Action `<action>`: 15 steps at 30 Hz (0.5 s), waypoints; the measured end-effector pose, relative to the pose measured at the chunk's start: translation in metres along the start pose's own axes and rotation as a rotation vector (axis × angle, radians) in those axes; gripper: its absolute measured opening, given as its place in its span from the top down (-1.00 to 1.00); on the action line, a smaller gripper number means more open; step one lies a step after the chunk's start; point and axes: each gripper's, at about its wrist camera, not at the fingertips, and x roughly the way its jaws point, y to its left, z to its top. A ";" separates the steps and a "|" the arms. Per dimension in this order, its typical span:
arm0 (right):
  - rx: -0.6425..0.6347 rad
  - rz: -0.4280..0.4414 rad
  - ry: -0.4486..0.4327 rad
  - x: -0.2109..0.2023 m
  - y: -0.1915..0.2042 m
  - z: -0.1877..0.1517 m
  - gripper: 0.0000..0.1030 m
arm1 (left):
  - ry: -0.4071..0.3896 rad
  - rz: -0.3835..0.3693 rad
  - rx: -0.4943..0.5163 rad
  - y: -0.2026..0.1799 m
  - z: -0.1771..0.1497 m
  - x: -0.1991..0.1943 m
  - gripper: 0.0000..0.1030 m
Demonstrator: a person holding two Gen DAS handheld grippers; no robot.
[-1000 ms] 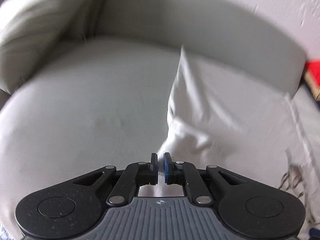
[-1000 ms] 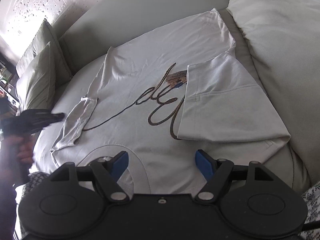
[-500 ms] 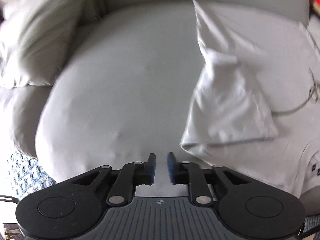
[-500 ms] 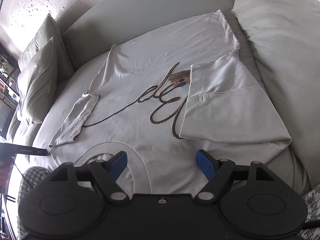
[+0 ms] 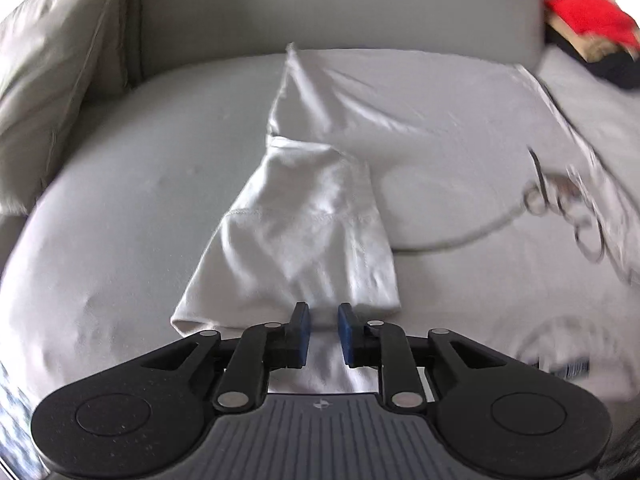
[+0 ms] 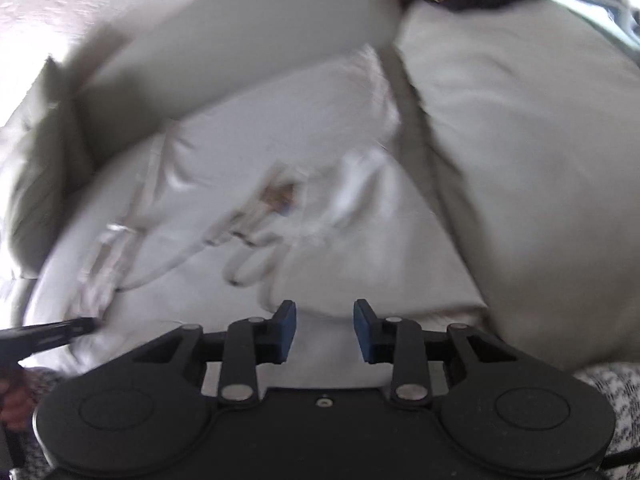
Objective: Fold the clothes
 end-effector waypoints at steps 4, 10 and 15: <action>-0.095 -0.031 0.023 -0.008 0.002 -0.018 0.39 | 0.010 -0.011 0.076 -0.009 -0.028 -0.025 0.79; -0.166 -0.059 0.006 -0.044 0.015 -0.038 0.40 | -0.041 -0.076 0.079 -0.013 -0.054 -0.062 0.70; -0.198 0.065 -0.035 -0.042 0.046 -0.033 0.40 | -0.104 -0.093 0.126 -0.047 -0.043 -0.056 0.68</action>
